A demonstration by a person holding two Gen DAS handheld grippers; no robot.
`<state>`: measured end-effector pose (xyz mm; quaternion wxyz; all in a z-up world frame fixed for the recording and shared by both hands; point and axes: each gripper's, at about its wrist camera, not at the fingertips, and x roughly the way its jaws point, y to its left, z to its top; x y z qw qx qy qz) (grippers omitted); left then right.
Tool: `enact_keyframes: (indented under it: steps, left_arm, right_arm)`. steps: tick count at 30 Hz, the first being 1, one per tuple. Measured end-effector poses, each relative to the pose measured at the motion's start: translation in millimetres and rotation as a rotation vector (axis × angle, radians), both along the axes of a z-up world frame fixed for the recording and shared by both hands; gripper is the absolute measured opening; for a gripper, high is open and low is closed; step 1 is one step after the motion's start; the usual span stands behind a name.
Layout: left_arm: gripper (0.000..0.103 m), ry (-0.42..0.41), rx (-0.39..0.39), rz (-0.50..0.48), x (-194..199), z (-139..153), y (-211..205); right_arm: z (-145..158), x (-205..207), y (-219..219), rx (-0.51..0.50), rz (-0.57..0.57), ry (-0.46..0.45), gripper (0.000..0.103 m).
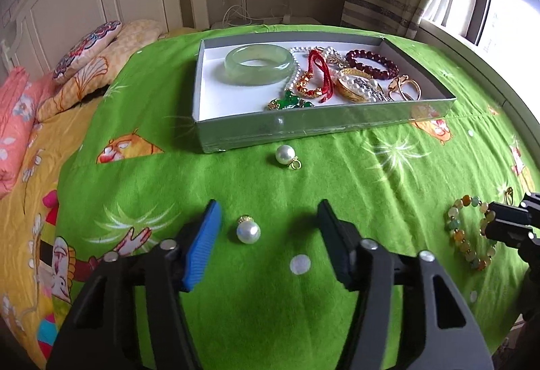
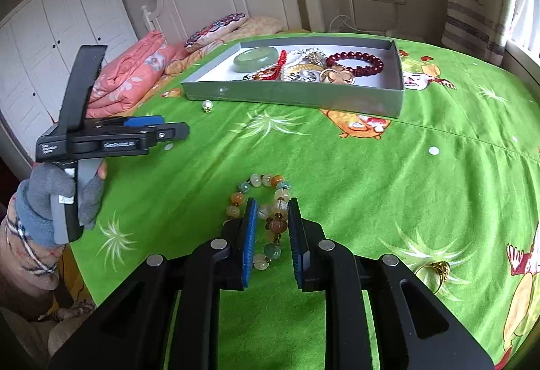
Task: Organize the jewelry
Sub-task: 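Grasp a pearl drop earring with the left gripper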
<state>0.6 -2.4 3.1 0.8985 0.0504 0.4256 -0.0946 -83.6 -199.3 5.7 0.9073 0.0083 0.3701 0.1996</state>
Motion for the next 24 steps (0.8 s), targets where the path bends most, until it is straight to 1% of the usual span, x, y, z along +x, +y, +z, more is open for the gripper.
enact_keyframes:
  steps: [1, 2, 3, 4, 6, 8, 10, 13, 17, 19, 20, 21, 23, 24]
  left_arm:
    - [0.034, -0.004, -0.004, -0.013, -1.0, 0.4, -1.2]
    - [0.018, -0.007, -0.01, -0.019, -1.5, 0.8, -0.4]
    - [0.012, -0.005, -0.024, -0.016, -1.7, 1.3, 2.5]
    - [0.012, 0.0, -0.059, -0.015, -1.9, 1.6, 8.0]
    - [0.012, 0.01, -0.127, -0.005, -5.1, 1.5, 20.9]
    - [0.012, 0.015, -0.188, 0.017, -9.5, 1.5, 36.0]
    - [0.012, 0.029, -0.248, 0.024, -12.7, -0.3, 49.3]
    - [0.012, 0.039, -0.315, 0.03, -16.4, -1.7, 62.3]
    - [0.012, 0.042, -0.342, 0.034, -17.2, -2.7, 66.5]
    - [0.017, 0.041, -0.37, 0.041, -17.9, -2.7, 70.6]
    - [0.027, 0.033, -0.381, 0.053, -18.6, -1.9, 72.7]
    - [0.035, 0.022, -0.393, 0.068, -20.1, -1.0, 76.2]
    - [0.036, 0.016, -0.412, 0.072, -21.1, -0.5, 79.6]
    - [0.036, 0.017, -0.41, 0.071, -20.9, -0.5, 79.5]
  right_arm:
    - [-0.1, -0.3, 0.3, 0.003, 0.006, 0.001, 0.02]
    - [-0.2, 0.1, 0.2, 0.007, 0.01, 0.005, 0.02]
    - [-0.6, 0.4, 0.1, 0.011, 0.013, 0.01, 0.023]
    - [-0.8, 0.9, -0.2, 0.015, 0.015, 0.015, 0.026]
    - [-0.5, 2.0, 0.1, 0.016, 0.009, 0.021, 0.042]
    - [-0.4, 4.8, 2.2, -0.009, -0.011, 0.031, 0.048]
    - [1.5, 9.1, 6.0, -0.045, -0.039, 0.024, 0.048]
    - [11.1, 18.5, 15.2, -0.051, -0.055, -0.007, 0.048]
    - [23.0, 37.5, 44.0, -0.099, -0.028, -0.035, 0.048]
    - [23.2, 48.2, 62.7, -0.141, -0.003, -0.035, 0.048]
    - [22.1, 53.9, 71.9, -0.161, 0.009, -0.034, 0.048]
    - [19.6, 59.6, 80.9, -0.176, 0.022, -0.03, 0.048]
    - [15.1, 70.5, 95.6, -0.2, 0.041, -0.019, 0.047]
    - [12.8, 75.5, 102.4, -0.215, 0.048, -0.017, 0.047]
